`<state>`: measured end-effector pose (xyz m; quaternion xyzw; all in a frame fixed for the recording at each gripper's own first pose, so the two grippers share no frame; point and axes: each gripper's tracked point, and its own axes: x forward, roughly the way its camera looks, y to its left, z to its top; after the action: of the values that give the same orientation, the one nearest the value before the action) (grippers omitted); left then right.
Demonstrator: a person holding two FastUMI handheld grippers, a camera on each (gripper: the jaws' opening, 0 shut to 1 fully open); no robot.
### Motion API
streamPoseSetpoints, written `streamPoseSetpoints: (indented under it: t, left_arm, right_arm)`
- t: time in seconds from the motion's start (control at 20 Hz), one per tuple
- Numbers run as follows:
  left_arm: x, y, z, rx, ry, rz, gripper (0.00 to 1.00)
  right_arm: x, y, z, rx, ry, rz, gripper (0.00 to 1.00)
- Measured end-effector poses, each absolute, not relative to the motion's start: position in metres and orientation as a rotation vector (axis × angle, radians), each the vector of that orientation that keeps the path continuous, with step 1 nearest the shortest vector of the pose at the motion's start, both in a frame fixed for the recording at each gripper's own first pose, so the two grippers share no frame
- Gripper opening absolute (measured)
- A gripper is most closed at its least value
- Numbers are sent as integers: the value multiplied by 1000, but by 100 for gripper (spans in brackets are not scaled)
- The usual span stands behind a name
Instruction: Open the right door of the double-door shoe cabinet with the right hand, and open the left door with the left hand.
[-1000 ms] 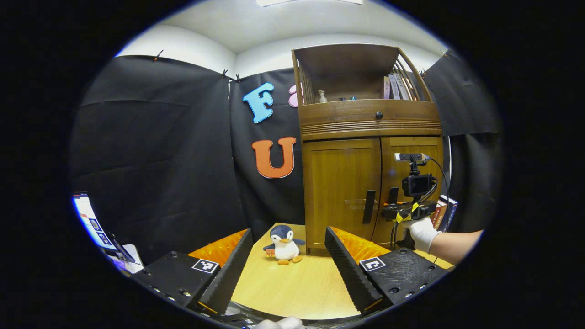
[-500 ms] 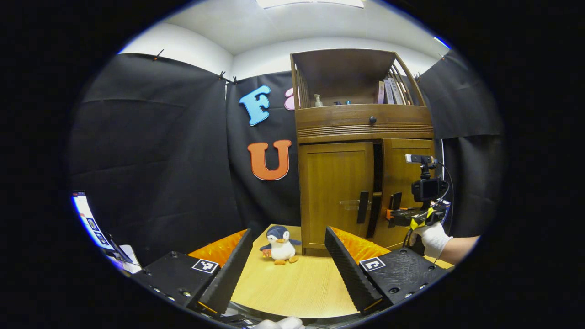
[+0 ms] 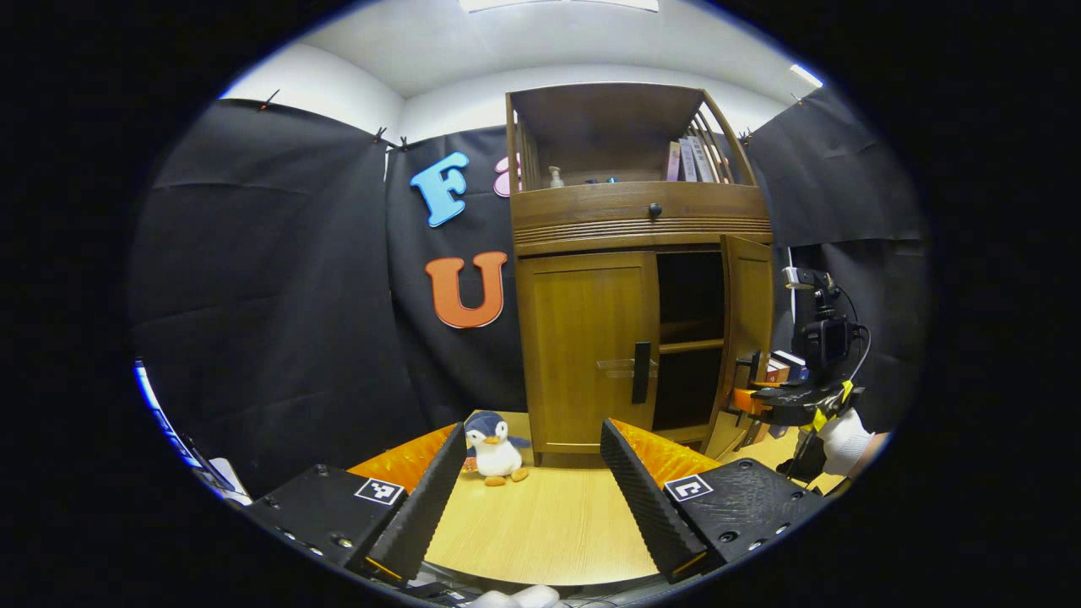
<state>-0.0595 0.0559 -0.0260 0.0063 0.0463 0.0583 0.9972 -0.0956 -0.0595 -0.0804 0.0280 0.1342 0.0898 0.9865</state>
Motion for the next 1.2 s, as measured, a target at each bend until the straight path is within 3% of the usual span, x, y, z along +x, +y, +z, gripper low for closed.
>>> streamPoseSetpoints:
  t: [0.05, 0.1, 0.15, 0.5, 1.2]
  left_arm:
    - [-56, 52, -26, 14, 90, 103, 96]
    - [-54, 47, -26, 14, 89, 90, 100]
    - [-53, 42, -27, 14, 87, 77, 96]
    - [-44, 13, -29, 23, 84, -8, 96]
    - [-29, -41, -24, 10, 73, -126, 96]
  right_arm:
    - [-100, -66, -81, 50, 268, 172, 24]
    - [-106, -73, -81, 47, 266, 160, 24]
    - [-111, -80, -81, 45, 264, 149, 23]
    - [-131, -125, -83, 66, 260, 59, 21]
    - [-140, -210, -84, 65, 255, -29, 4]
